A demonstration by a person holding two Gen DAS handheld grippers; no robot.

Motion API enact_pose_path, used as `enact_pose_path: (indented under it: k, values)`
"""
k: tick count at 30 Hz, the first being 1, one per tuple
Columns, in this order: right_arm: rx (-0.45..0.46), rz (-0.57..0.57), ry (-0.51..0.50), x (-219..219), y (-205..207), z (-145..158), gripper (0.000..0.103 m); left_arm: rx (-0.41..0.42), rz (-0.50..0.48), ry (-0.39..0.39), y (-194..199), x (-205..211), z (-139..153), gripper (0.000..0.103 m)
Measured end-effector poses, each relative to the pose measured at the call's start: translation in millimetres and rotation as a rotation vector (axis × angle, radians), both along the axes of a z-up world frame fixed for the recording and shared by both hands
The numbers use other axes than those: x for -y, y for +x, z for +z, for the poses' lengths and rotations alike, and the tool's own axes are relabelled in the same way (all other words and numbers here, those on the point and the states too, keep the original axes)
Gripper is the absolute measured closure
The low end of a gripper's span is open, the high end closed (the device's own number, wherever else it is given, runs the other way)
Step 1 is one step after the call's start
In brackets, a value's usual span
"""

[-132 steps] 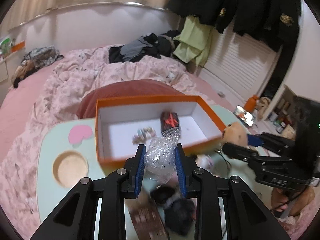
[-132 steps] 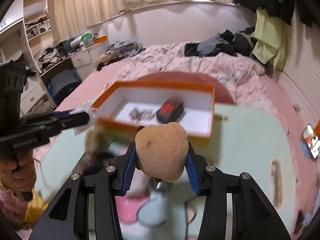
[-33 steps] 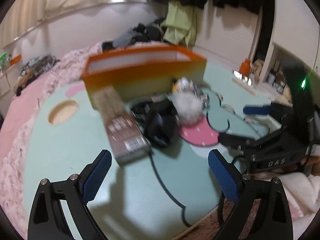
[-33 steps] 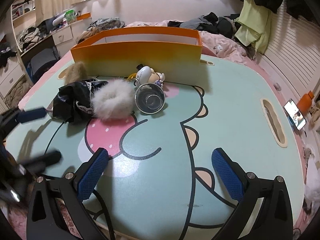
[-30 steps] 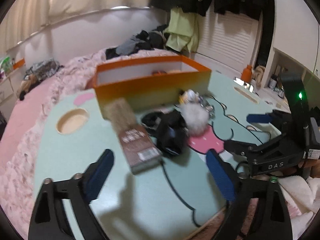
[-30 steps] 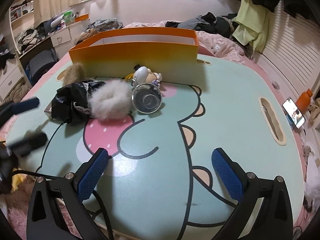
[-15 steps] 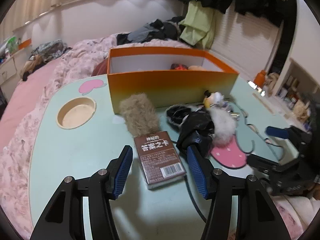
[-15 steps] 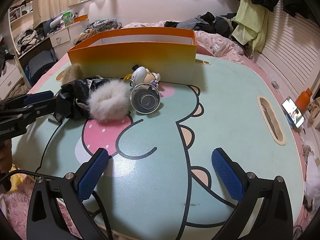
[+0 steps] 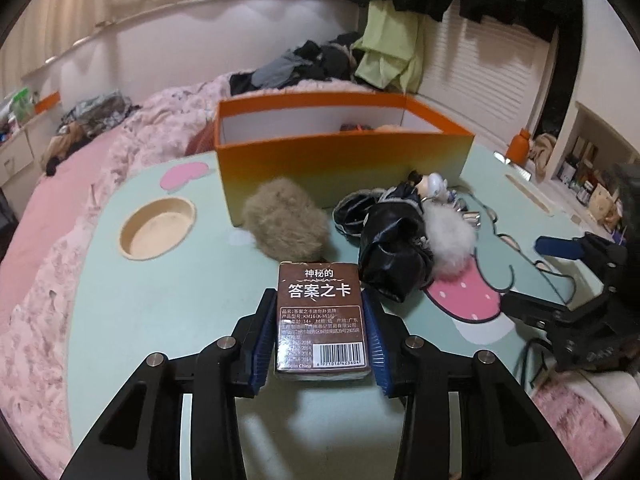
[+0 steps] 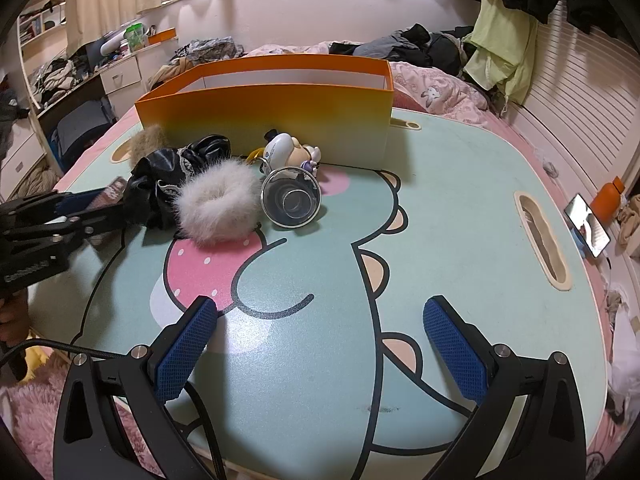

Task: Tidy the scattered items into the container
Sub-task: 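Lift the card box with the left gripper while the right grasps the metal ball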

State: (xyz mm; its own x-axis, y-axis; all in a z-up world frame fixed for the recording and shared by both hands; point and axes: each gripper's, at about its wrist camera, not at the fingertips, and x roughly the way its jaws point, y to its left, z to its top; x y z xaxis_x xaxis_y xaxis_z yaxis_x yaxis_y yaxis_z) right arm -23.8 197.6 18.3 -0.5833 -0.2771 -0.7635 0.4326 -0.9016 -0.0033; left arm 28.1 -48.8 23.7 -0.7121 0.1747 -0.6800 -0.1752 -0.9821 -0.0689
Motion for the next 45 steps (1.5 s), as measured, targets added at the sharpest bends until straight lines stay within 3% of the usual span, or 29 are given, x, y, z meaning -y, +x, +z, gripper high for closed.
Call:
enact_pose_path:
  k: [11, 21, 25, 26, 31, 37, 39, 40, 45]
  values:
    - [-0.001, -0.002, -0.008, -1, 0, 0, 0.000, -0.169, -0.029, 0.108, 29, 20, 57, 0.064]
    - [0.026, 0.002, -0.107, -7, -7, 10, 0.002, -0.177, -0.065, 0.136, 35, 12, 60, 0.064]
    - [-0.001, -0.026, -0.107, -3, -23, 22, 0.012, -0.169, -0.072, 0.136, 34, 10, 58, 0.064]
    - [0.008, -0.036, -0.129, -3, -30, 23, 0.020, -0.167, -0.073, 0.138, 34, 9, 58, 0.064]
    - [0.091, -0.071, -0.238, -1, -64, 20, 0.033, -0.158, -0.078, 0.139, 35, 7, 55, 0.064]
    - [0.070, -0.061, -0.127, 20, -70, 13, 0.053, -0.142, -0.087, 0.141, 35, 4, 51, 0.063]
    - [0.050, -0.048, -0.100, 21, -65, 13, 0.063, -0.139, -0.087, 0.141, 35, 3, 50, 0.063]
    - [0.042, -0.045, -0.095, 20, -63, 12, 0.074, -0.138, -0.087, 0.141, 34, 3, 49, 0.064]
    - [0.054, -0.039, -0.162, 7, -61, 10, 0.074, -0.131, -0.085, 0.144, 33, 1, 47, 0.063]
